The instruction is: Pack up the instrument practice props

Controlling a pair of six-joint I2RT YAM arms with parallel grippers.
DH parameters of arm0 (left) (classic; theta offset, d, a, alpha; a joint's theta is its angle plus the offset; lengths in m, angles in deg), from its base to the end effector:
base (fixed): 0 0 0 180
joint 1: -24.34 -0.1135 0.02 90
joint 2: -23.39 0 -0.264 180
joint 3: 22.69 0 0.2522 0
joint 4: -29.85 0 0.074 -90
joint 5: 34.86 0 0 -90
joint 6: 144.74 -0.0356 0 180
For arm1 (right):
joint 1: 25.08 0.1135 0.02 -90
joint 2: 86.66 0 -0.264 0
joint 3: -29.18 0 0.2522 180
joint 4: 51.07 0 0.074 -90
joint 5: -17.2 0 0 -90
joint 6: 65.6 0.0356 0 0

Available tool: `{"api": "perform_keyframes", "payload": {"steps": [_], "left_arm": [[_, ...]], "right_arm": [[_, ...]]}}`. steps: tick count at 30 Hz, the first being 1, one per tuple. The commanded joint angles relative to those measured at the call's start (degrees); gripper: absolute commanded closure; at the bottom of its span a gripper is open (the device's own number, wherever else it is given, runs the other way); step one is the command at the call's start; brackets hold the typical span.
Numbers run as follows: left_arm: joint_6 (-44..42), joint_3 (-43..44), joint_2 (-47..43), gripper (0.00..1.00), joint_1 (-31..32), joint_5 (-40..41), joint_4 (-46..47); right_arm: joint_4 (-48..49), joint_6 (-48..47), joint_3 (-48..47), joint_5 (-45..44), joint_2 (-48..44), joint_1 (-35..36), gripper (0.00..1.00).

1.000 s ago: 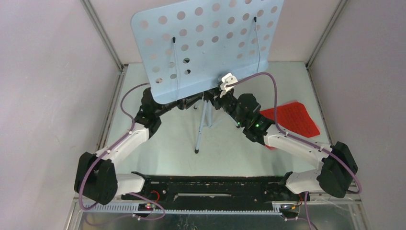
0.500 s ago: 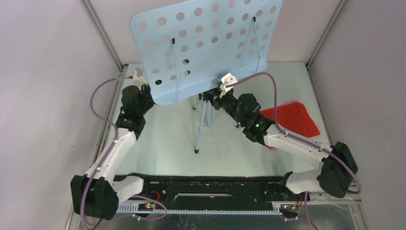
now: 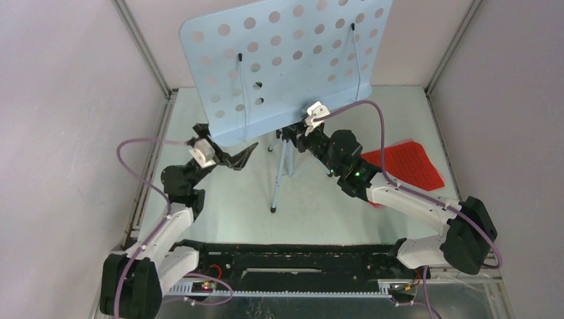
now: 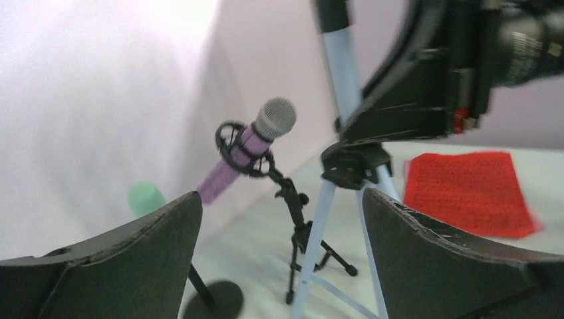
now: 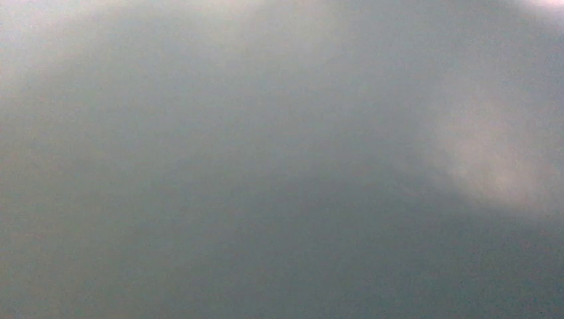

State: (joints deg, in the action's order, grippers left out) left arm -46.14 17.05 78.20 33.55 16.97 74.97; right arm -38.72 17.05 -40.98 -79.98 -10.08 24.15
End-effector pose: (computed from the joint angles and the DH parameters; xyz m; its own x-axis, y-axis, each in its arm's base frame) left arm 0.1936 -0.0537 0.3148 0.3910 -0.1825 -0.9021 0.7204 0.6707 0.1765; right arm 0.2111 0.2380 0.3534 0.1527 -0.0173 -0.9881 -0.6561 0.7460 -0.1144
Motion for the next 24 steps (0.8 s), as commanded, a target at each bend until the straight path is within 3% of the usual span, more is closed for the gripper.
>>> {"api": "perform_keyframes", "payload": {"steps": [1, 4, 11, 24], "left_arm": [[-19.79, -2.01, -1.03, 0.03, 3.46, -10.43, 13.61], [-31.65, 0.24, -1.28, 0.14, 7.99, -11.02, 5.71], [-56.29, 7.26, -2.49, 0.17, 12.93, -11.95, -24.77], [-66.07, 13.68, 3.55, 0.37, 14.28, -9.36, -32.74]], "right_arm": [[-7.26, -0.82, 0.87, 6.55, 0.33, 3.06, 1.00], [-7.13, -0.82, 0.86, 6.58, 0.28, 3.19, 1.00], [-8.16, -1.16, 0.94, 6.59, -0.10, 3.33, 1.00], [-7.70, -0.99, 0.86, 6.51, 0.33, 3.33, 1.00]]}}
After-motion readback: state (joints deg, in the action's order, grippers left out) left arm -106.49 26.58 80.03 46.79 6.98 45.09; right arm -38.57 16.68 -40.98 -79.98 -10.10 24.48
